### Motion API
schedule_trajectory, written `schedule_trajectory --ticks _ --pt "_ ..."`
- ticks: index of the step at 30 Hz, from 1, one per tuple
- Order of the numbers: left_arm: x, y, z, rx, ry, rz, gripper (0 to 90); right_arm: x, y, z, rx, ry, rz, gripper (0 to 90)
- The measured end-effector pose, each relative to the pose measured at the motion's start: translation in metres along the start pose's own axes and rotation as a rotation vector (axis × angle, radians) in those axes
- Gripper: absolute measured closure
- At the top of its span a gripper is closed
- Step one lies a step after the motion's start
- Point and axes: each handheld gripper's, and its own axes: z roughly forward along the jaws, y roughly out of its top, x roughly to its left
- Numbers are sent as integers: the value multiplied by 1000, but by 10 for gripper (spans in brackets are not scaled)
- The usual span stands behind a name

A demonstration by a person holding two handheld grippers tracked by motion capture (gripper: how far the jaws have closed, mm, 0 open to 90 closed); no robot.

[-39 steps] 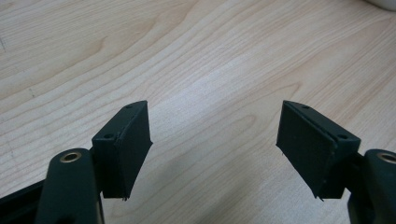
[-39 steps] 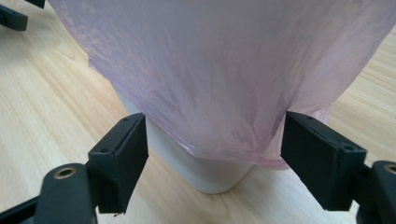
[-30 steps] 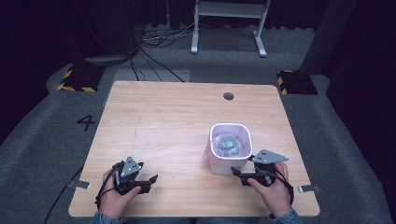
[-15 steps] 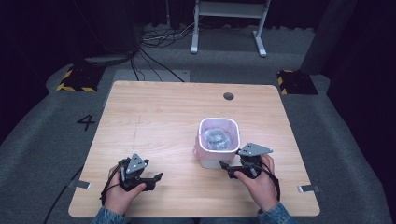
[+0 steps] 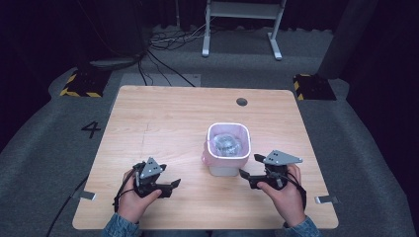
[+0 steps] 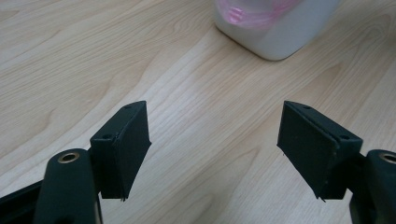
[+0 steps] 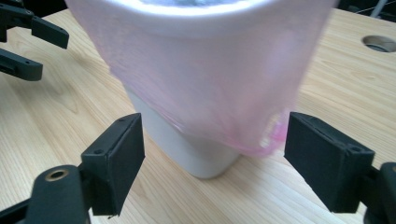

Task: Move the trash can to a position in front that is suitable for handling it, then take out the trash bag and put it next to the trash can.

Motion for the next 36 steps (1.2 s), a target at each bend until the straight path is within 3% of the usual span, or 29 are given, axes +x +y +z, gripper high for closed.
schedule_trajectory --ticks 3,5,8,13,19,25,28,29,31,34,36 --pt "-4 3 0 -3 -3 9 244 -7 -3 -3 15 9 -2 170" --pt "-6 4 2 6 1 14 235 -11 -5 -2 29 19 -28 176" --pt "-7 6 6 7 0 14 227 -12 -5 0 39 22 -43 274" --pt "-15 19 18 -7 -20 27 219 -13 -4 3 53 22 -79 280" --pt "-28 37 43 28 -75 87 235 -16 -3 13 77 46 -129 314" --pt "-33 46 60 11 -63 121 242 -23 -3 19 86 54 -141 352" --pt "-35 52 69 -16 -84 127 261 -23 -3 21 93 53 -155 396" --pt "-35 55 73 -17 -88 146 279 -22 -4 21 102 44 -188 481" --pt "-36 56 74 -25 -103 159 375 -20 -4 20 100 70 -215 640" --pt "-37 57 70 -36 -129 196 693 -16 -4 15 91 105 -229 818" --pt "-40 58 64 -50 -134 212 817 -14 -3 10 85 113 -234 898"
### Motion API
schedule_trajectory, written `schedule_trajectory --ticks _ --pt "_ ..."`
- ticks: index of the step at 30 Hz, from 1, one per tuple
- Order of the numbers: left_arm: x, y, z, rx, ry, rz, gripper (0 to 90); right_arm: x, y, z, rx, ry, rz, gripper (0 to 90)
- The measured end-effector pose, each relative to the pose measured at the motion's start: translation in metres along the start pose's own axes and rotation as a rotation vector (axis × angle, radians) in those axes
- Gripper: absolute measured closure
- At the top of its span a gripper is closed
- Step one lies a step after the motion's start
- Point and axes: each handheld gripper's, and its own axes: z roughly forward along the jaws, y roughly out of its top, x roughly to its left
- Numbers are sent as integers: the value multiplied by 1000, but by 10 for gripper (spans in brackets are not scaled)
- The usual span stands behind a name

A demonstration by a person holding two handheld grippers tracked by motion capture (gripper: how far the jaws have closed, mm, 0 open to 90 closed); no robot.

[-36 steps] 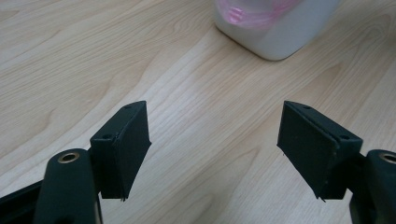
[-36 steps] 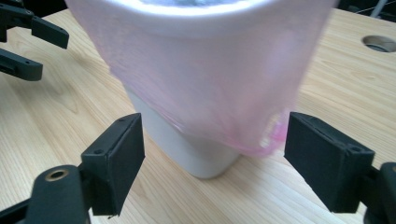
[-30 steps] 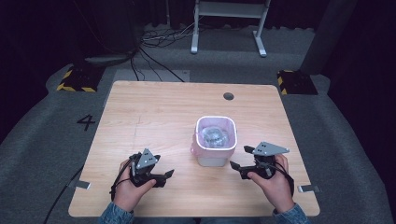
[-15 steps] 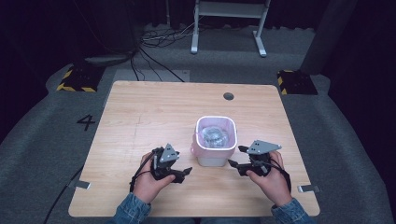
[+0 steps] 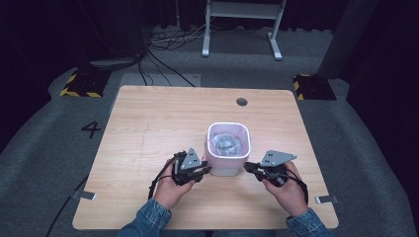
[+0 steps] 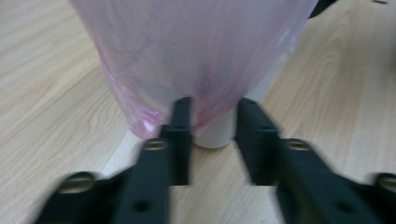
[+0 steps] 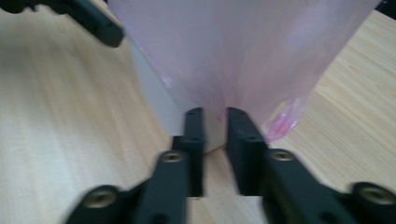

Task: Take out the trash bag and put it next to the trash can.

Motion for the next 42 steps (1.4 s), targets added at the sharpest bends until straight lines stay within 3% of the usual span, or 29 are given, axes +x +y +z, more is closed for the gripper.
schedule_trajectory --ticks 2,8,12,18,19,20,21,23,26,28,29,30,31,33,35,37,38,39,40,42 --pt "-6 3 -9 -22 -3 13 881 2 1 -5 -13 -1 -2 900" --pt "-19 11 -25 -41 21 55 896 13 7 -23 -61 -16 -32 900" --pt "-20 12 -32 -50 35 54 896 16 8 -32 -78 -45 -40 900" --pt "-18 15 -42 -71 51 18 895 16 12 -39 -84 -47 -15 900" --pt "-17 15 -41 -69 49 10 893 16 12 -37 -75 -52 -10 826" --pt "-17 15 -41 -69 49 10 886 16 11 -33 -73 -78 -1 687" --pt "-18 15 -37 -61 54 5 867 15 10 -27 -61 -92 11 580" --pt "-18 15 -35 -54 55 0 795 11 5 -14 -56 -87 37 459" --pt "-15 14 -22 -7 84 -26 488 7 0 2 -41 -82 76 335" --pt "-13 12 -18 5 84 -39 368 4 -2 8 -42 -82 83 315" --pt "-9 8 -10 27 63 -69 344 3 -2 11 -41 -72 87 317" --pt "-9 8 -10 27 63 -69 343 1 -2 13 -41 -58 87 326" --pt "-7 5 -2 40 36 -77 340 -1 -2 15 -43 -37 84 338" --pt "-6 3 2 52 21 -70 401 -3 -2 19 -42 9 78 354" --pt "-7 3 3 51 9 -56 499 -4 0 19 -37 18 47 477" --pt "-7 5 0 70 37 -43 587 -5 0 15 -27 39 32 721" --pt "-6 4 -1 58 19 -44 680 -6 0 13 -30 50 31 824" --pt "-6 4 -1 58 19 -44 738 -6 0 13 -30 50 31 824" --pt "-5 5 -5 37 0 -52 781 -7 0 8 -43 65 39 900" --pt "-6 5 -8 31 7 -46 842 -5 2 5 -42 45 18 900"
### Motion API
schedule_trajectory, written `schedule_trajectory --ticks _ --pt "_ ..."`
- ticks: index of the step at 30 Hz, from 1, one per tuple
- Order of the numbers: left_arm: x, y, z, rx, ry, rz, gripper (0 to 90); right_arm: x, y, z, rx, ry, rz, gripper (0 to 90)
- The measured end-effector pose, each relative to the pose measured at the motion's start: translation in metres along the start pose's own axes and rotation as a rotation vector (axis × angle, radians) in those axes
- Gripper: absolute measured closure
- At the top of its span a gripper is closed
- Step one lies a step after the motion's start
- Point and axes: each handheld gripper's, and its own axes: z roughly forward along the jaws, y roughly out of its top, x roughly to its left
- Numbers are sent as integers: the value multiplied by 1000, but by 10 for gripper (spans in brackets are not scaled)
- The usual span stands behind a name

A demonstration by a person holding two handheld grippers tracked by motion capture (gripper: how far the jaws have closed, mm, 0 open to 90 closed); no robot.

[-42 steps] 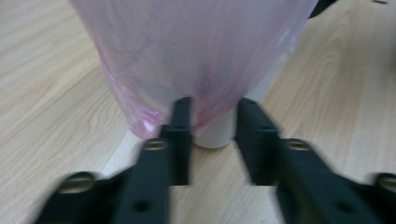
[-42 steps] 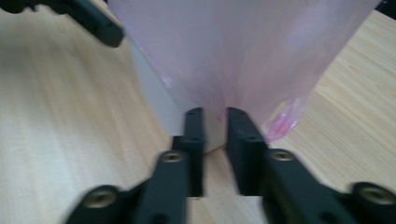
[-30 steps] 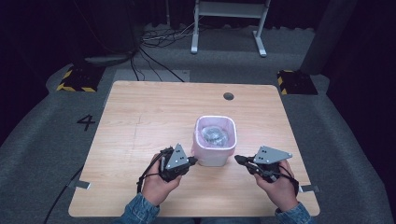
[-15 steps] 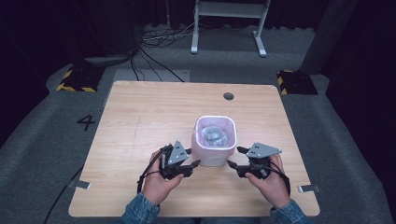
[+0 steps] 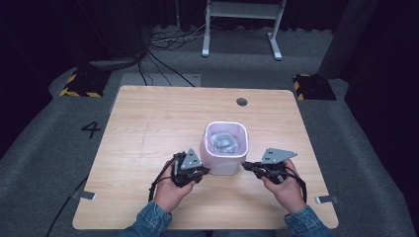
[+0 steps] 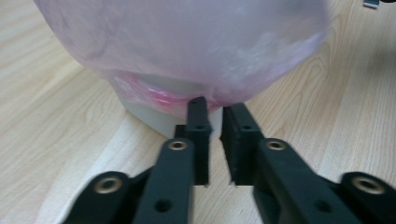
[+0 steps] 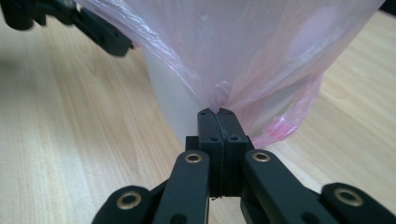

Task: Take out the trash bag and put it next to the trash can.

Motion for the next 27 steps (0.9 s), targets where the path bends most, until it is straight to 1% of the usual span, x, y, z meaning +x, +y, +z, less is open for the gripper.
schedule_trajectory --ticks 1,2,3,4,6,7,8,9,10,11,12,13,14,15,16,18,21,22,24,27 --pt "-2 1 -6 -15 4 15 861 2 0 -2 -2 -5 -11 900" --pt "-2 1 -6 -15 4 15 870 4 1 -4 -1 -8 -17 900" --pt "-4 2 -9 -21 11 26 879 7 2 -6 -2 -11 -28 900" --pt "-9 4 -17 -34 30 49 884 10 3 -9 -5 -16 -38 900" --pt "-13 7 -24 -48 43 68 891 16 6 -18 -30 -26 -55 900" --pt "-13 7 -24 -48 43 68 893 19 8 -23 -48 -31 -60 900" --pt "-15 9 -28 -59 45 74 894 22 9 -29 -67 -36 -64 900" --pt "-19 12 -36 -83 50 86 895 25 11 -34 -84 -37 -69 900" --pt "-20 14 -39 -91 53 93 894 27 13 -38 -97 -39 -75 900" --pt "-20 14 -39 -91 53 93 894 29 15 -42 -107 -43 -82 900" --pt "-22 16 -42 -102 58 100 894 31 18 -45 -115 -46 -90 900" --pt "-24 20 -50 -122 67 110 894 33 21 -49 -125 -50 -99 900" --pt "-25 22 -54 -134 70 115 894 34 24 -53 -133 -54 -107 900" --pt "-25 22 -54 -134 70 115 894 36 27 -56 -139 -57 -116 900" --pt "-27 26 -62 -146 80 123 894 37 29 -59 -148 -59 -123 900" --pt "-27 28 -65 -152 81 124 894 39 34 -65 -159 -64 -134 900" --pt "-26 36 -73 -180 72 131 896 39 39 -70 -177 -68 -136 900" --pt "-25 38 -74 -182 78 132 896 37 40 -71 -181 -71 -131 900" --pt "-23 39 -74 -185 80 129 896 34 42 -72 -184 -76 -119 900" --pt "-14 45 -70 -181 95 112 896 25 45 -68 -173 -92 -101 900"
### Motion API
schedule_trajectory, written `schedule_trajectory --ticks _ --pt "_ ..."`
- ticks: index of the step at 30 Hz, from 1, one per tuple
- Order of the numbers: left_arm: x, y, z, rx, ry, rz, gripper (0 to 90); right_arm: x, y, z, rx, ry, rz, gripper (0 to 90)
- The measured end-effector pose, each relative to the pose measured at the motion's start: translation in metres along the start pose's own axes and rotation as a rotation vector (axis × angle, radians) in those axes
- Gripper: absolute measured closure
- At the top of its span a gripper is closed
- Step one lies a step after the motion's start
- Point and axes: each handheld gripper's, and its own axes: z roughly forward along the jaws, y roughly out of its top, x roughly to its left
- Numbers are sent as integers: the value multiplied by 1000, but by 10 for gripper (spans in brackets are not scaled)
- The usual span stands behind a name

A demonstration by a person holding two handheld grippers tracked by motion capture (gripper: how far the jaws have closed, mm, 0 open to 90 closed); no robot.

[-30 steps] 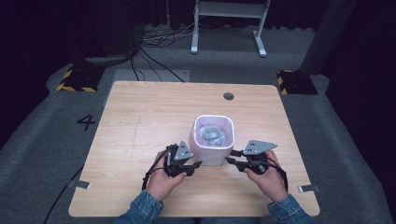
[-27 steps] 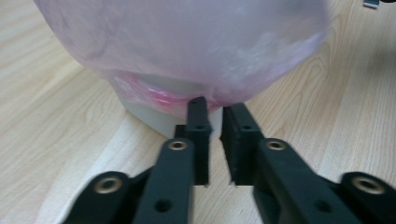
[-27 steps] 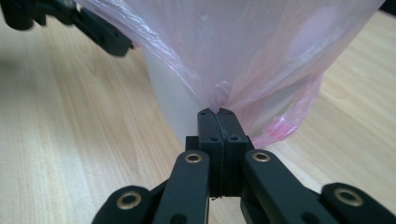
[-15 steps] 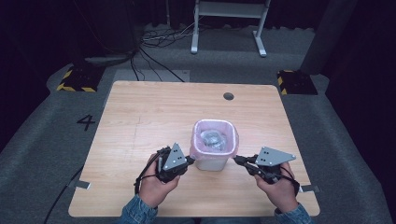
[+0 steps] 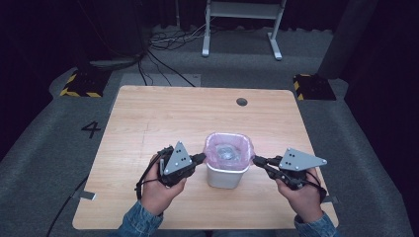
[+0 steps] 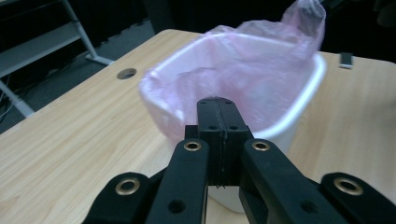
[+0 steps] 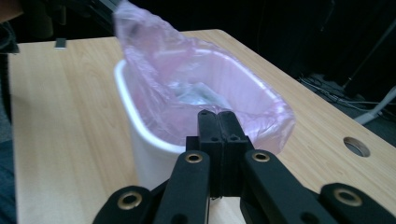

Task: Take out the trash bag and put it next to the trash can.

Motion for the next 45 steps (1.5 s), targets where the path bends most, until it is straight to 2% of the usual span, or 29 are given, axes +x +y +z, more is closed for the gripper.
schedule_trajectory --ticks 4,6,8,12,13,14,16,18,19,20,22,23,24,25,27,31,32,33,34,36,37,38,39,40,41,42,45 --pt "13 2 15 36 18 -26 896 -11 1 11 24 -23 23 900" --pt "13 1 18 44 17 -27 896 -14 1 14 31 -27 31 900" --pt "15 -1 26 68 29 -30 896 -21 -1 23 60 -51 51 900" --pt "16 -7 26 77 21 -43 896 -26 -7 26 78 -71 87 900" --pt "16 -8 25 80 20 -46 894 -26 -9 25 78 -77 99 853" --pt "16 -8 25 80 20 -46 851 -26 -11 23 73 -86 107 785" --pt "15 -12 21 80 38 -48 703 -27 -14 18 61 -104 121 646" --pt "14 -18 13 100 24 -51 605 -27 -16 11 45 -121 125 537" --pt "14 -18 13 100 24 -51 551 -27 -16 11 45 -121 125 537" --pt "13 -20 10 102 22 -47 508 -27 -20 4 40 -132 140 449" --pt "9 -27 2 143 7 -55 444 -27 -24 -3 50 -140 152 396" --pt "9 -27 2 143 7 -55 413 -27 -24 -3 50 -140 152 396" --pt "5 -31 0 158 -5 -51 382 -27 -29 -7 76 -138 158 366" --pt "5 -31 0 158 -5 -51 360 -27 -29 -7 76 -138 158 366" --pt "-1 -34 1 150 -10 -49 321 -26 -39 -6 110 -148 157 322" --pt "-4 -35 10 151 -11 -51 292 -27 -49 5 148 -147 175 280" --pt "-5 -35 13 152 -12 -50 292 -27 -53 16 162 -129 180 268" --pt "-6 -34 17 149 -13 -52 292 -27 -53 16 162 -129 180 268" --pt "-6 -32 23 141 -10 -53 301 -27 -56 28 169 -110 188 266" --pt "-3 -31 27 147 -10 -71 345 -29 -57 38 172 -103 193 267" --pt "-3 -31 27 147 -10 -71 385 -29 -57 38 172 -103 193 267" --pt "-1 -31 29 148 0 -81 385 -31 -57 43 172 -100 197 274" --pt "5 -29 30 160 -5 -90 585 -35 -56 50 171 -90 202 378" --pt "5 -29 30 160 -5 -90 643 -35 -56 50 171 -90 202 378" --pt "6 -29 30 158 -19 -100 709 -39 -54 53 166 -70 205 561" --pt "8 -27 30 159 -16 -93 709 -39 -54 53 166 -70 205 561" --pt "11 -23 29 155 -14 -92 836 -46 -50 52 170 -99 208 725"
